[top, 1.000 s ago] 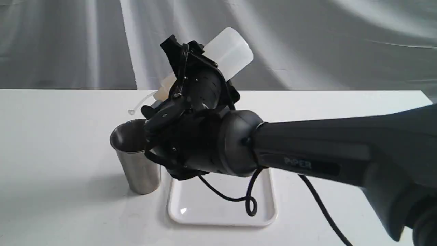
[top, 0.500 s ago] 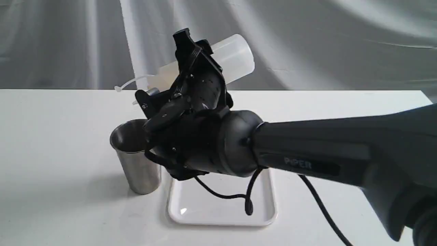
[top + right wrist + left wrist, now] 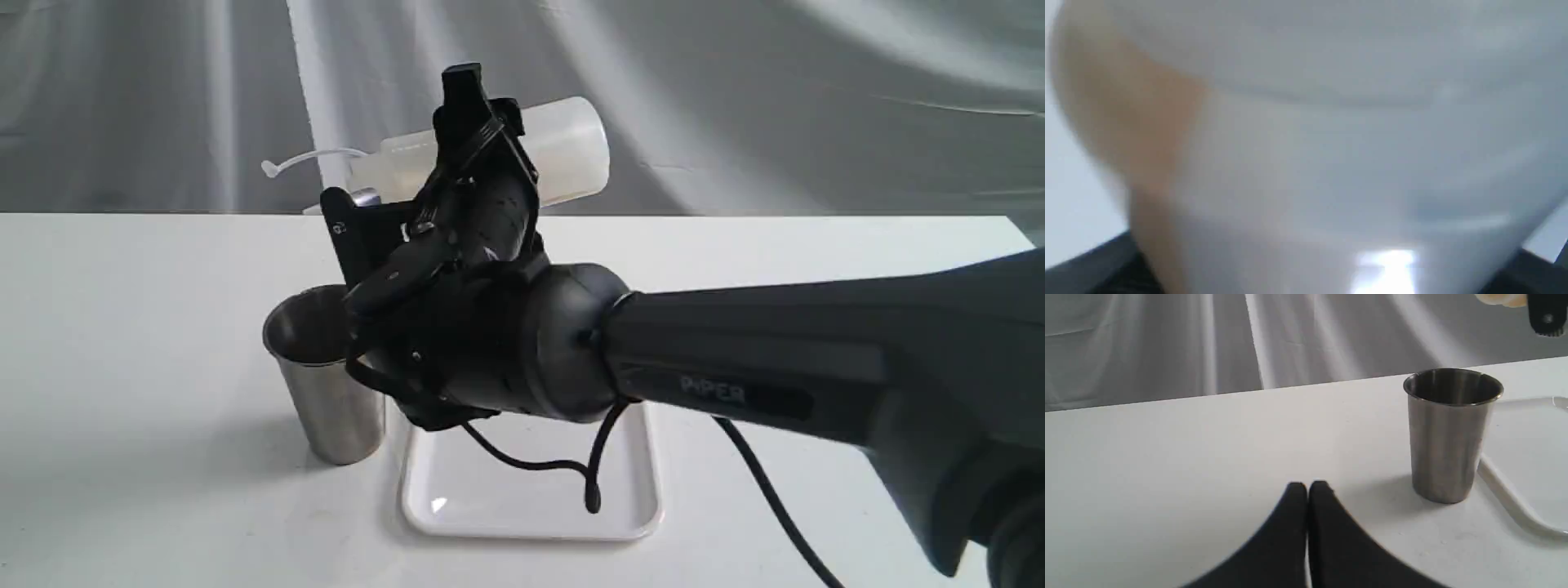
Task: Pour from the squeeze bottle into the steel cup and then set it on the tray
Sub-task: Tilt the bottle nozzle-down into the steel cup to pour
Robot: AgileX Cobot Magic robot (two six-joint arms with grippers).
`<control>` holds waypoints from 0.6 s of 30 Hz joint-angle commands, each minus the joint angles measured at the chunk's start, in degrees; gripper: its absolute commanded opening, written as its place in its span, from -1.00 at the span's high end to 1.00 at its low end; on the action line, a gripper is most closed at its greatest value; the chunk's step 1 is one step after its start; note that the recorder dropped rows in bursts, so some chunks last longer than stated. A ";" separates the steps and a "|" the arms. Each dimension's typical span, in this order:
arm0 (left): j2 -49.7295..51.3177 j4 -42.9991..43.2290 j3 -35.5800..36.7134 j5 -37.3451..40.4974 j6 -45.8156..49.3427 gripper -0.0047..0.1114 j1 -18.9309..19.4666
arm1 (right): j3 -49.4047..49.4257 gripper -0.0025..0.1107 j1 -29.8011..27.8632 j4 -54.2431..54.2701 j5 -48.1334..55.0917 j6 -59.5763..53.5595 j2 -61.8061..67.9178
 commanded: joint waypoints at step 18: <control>-0.15 -0.04 0.25 -0.39 -0.28 0.92 -0.33 | -0.36 0.85 0.23 0.56 -5.26 10.23 -0.74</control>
